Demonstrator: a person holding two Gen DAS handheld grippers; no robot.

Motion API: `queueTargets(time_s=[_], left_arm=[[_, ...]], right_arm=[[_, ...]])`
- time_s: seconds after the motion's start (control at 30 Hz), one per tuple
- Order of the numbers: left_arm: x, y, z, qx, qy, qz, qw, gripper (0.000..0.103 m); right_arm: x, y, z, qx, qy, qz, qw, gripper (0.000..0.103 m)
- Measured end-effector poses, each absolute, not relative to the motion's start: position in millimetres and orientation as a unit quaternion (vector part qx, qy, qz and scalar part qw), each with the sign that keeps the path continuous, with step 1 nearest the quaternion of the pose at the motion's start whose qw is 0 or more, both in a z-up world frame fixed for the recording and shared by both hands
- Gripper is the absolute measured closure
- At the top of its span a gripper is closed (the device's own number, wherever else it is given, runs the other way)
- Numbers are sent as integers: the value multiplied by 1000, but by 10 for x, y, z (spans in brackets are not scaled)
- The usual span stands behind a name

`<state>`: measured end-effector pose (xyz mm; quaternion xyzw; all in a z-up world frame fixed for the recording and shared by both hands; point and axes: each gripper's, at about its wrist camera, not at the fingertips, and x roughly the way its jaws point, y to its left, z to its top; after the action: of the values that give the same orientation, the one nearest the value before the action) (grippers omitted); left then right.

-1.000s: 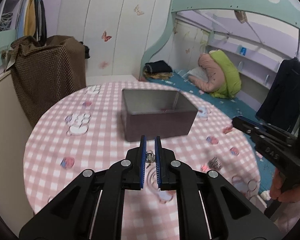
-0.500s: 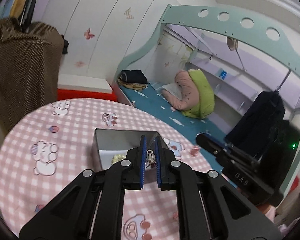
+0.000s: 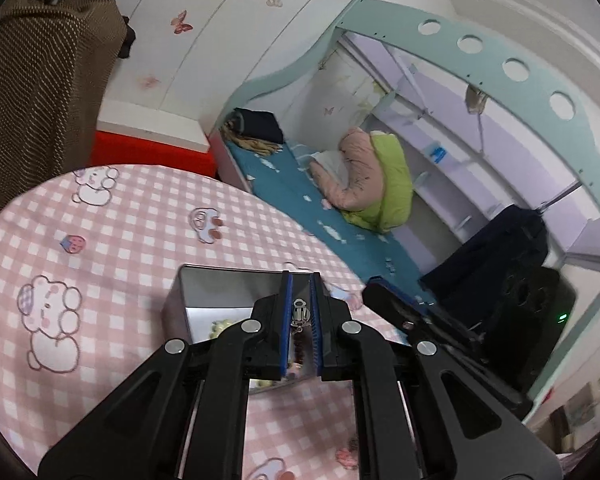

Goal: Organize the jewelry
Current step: 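Carry both charms into the grey box and open both tools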

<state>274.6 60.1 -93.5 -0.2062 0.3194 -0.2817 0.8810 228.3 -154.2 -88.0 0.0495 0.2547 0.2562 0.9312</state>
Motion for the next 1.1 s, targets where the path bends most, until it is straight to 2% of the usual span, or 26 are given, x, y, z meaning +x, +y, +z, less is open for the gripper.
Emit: queueTargets(time_s=[0.1,0.13,0.17,0.33,0.37,0.4,0.5,1.1], left_arm=[[2765,576,-965,-196,324,-273,884,94],[2766,568,-977,-192,326,-269,886,94],[2764,562,-990,-187,327,-265,887,94],[2774,528,-1035,-169,334,-234,897,93],[2774,520,-1035,-161,336,-224,901,85],[2782,515,-1039,-157,336,-217,903,72],[2766,515,-1044,-151,337,-203,907,52],[2410,470,-888,-128,325,-187,918,50]], right_arm=[[2292,-1564,-884,47,256,229,938,57],[2281,-1577,-887,49,257,220,940,45],[2284,-1588,-883,51,256,216,941,39],[2261,-1606,-890,48,257,206,943,35],[2262,-1609,-892,47,258,203,943,34],[2259,-1617,-894,47,258,202,944,34],[2263,-1647,-895,48,258,197,945,31],[1931,-1758,-736,51,241,180,952,27]])
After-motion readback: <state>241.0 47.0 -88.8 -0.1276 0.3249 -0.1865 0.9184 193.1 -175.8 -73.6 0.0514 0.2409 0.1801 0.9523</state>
